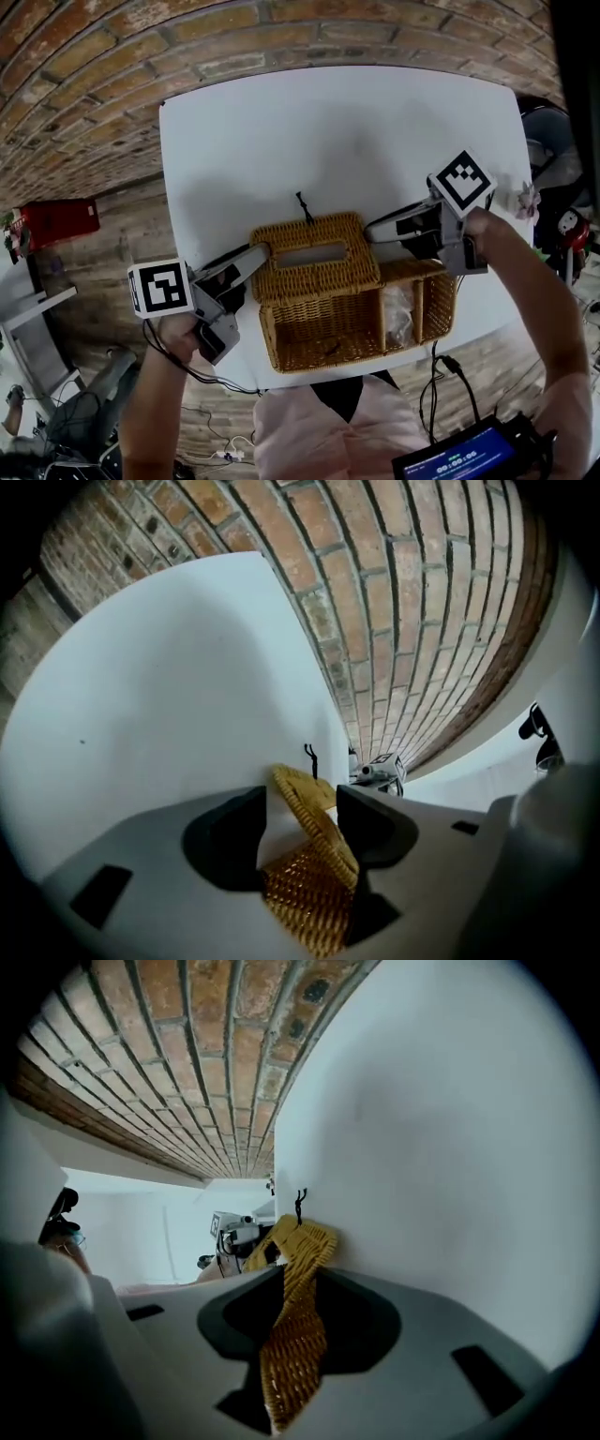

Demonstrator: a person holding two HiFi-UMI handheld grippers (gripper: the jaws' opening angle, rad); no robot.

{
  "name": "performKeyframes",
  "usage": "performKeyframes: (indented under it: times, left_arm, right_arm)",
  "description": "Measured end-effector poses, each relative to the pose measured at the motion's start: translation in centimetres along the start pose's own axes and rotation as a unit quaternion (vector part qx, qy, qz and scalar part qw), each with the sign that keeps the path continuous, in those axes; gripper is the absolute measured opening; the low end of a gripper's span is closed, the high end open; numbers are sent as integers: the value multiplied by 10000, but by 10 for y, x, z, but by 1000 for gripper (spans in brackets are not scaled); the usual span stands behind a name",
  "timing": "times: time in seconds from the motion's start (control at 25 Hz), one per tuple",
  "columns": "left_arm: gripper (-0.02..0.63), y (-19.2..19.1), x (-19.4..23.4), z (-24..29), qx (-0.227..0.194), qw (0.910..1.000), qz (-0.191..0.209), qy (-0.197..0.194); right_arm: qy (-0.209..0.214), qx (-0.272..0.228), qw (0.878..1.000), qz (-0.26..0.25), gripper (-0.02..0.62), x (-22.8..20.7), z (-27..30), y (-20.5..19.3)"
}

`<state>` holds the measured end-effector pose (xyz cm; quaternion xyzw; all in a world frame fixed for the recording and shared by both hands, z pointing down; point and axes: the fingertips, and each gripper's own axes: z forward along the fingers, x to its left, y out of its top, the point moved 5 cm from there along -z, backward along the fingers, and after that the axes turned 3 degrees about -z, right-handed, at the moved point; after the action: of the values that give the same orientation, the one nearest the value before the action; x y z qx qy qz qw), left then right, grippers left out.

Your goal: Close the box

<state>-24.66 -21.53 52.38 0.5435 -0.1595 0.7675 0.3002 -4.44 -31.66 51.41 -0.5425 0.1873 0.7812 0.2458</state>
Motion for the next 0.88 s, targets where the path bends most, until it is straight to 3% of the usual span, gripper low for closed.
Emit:
performKeyframes:
  times: [0.2, 0.48, 0.68, 0.88]
  left_arm:
    - [240, 0, -2, 9, 107, 9999, -14, -75]
    - [230, 9, -11, 6, -169, 9995, 19, -275]
    - [230, 14, -27, -3, -380, 9985, 46, -390]
    - [230, 16, -46, -17, -524, 9970, 369, -443]
  right_arm:
    - [3, 62, 9999, 121, 112, -7, 2, -1]
    - [527, -400, 9974, 281, 108, 1, -9, 1]
    - [663, -718, 9947, -308, 182, 18, -16, 5]
    - [370, -855, 9909, -968, 185, 43, -16, 11]
